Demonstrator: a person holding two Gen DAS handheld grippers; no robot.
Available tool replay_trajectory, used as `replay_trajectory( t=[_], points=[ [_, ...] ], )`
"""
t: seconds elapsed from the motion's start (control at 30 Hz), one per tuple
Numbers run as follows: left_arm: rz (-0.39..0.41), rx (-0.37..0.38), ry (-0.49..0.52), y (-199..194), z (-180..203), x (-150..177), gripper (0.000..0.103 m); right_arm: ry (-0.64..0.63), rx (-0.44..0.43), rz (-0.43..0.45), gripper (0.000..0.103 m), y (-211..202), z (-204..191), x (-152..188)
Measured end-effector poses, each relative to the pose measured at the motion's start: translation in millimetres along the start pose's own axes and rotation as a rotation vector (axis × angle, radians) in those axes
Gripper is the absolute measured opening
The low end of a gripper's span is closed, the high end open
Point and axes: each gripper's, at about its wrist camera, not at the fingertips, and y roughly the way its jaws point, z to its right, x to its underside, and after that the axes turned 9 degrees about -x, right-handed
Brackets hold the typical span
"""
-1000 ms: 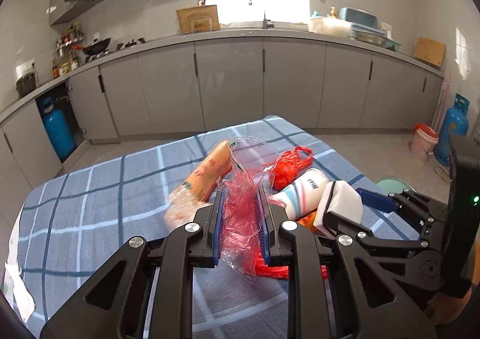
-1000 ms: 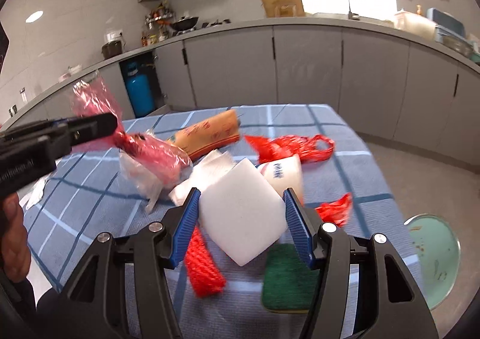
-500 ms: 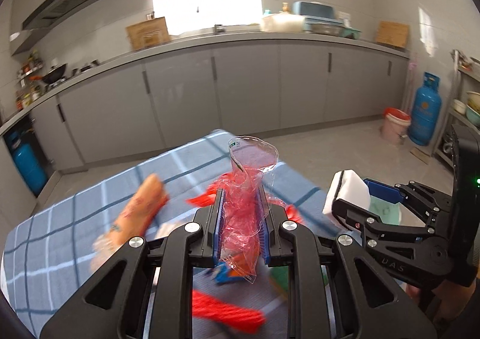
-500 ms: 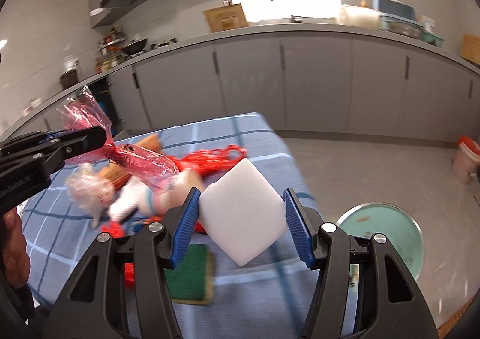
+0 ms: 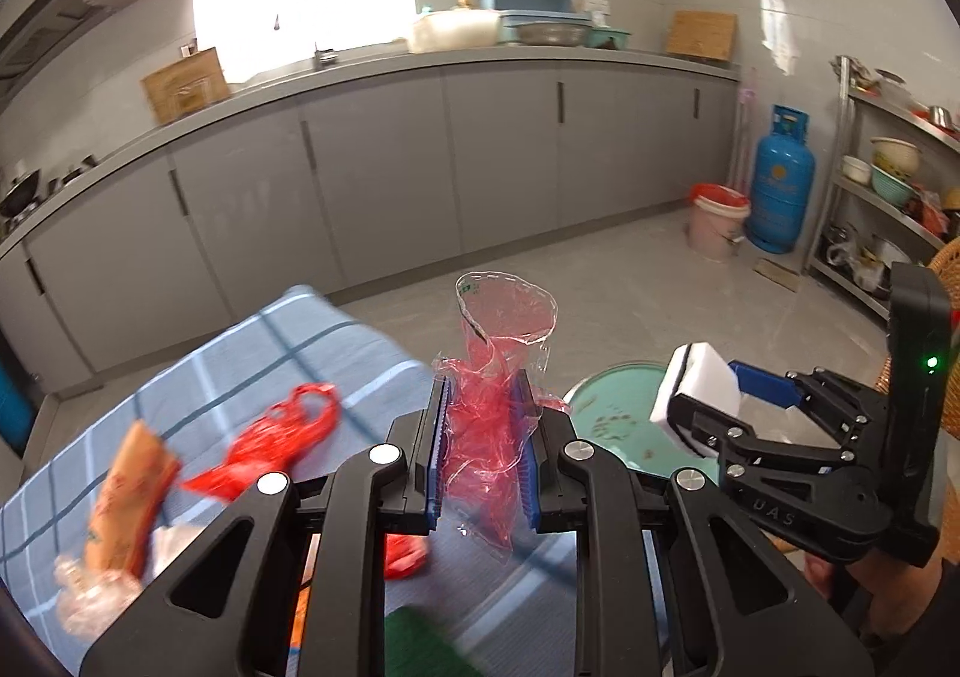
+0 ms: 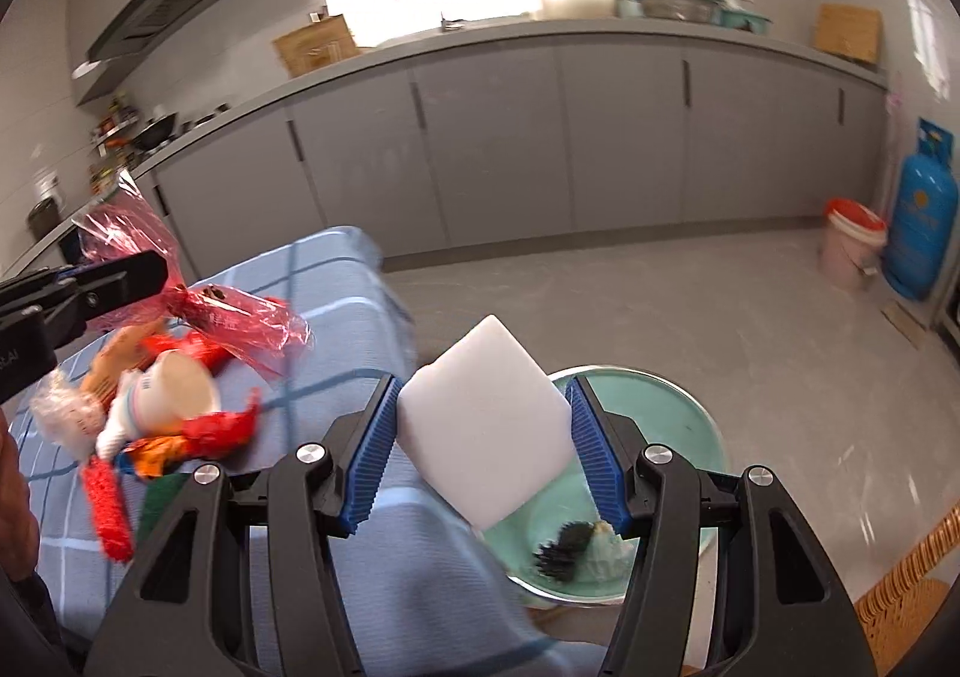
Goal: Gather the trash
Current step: 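Drop the plastic bag and white sponge into the green bucket with both tools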
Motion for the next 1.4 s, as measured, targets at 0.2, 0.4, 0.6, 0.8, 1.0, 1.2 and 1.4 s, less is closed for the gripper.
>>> replay_trajectory(
  t=[0.2, 0.4, 0.6, 0.8, 1.0, 1.2, 1.4],
  points=[
    [-0.058, 0.058, 0.025, 36.6, 37.1, -6.2, 0.021, 0.041, 0.045, -0.019, 0.057, 11.3, 35.3, 9.0],
    [-0.105, 0.084, 0.042, 66.8, 59.7, -3.7, 0.021, 0.069, 0.063, -0.037, 0.058, 23.2, 60.3, 17.9],
    [-0.152, 0.107, 0.063, 93.4, 78.7, 3.5, 0.021, 0.09, 0.069, -0.051, 0.059, 35.7, 78.0, 23.6],
    [-0.163, 0.117, 0.07, 105.2, 88.4, 6.6, 0.039, 0.088, 0.101, -0.046, 0.068, 42.0, 89.7, 27.8],
    [-0.156, 0.121, 0.073, 107.0, 89.7, 7.1, 0.057, 0.115, 0.103, -0.046, 0.072, 42.1, 97.8, 31.8],
    [-0.145, 0.092, 0.05, 103.9, 80.0, 6.2, 0.073, 0.122, 0.083, -0.045, 0.079, 46.7, 98.2, 34.5],
    [-0.114, 0.052, 0.028, 95.4, 68.8, 2.0, 0.082, 0.11, 0.113, -0.042, 0.087, 43.6, 95.1, 33.8]
  ],
)
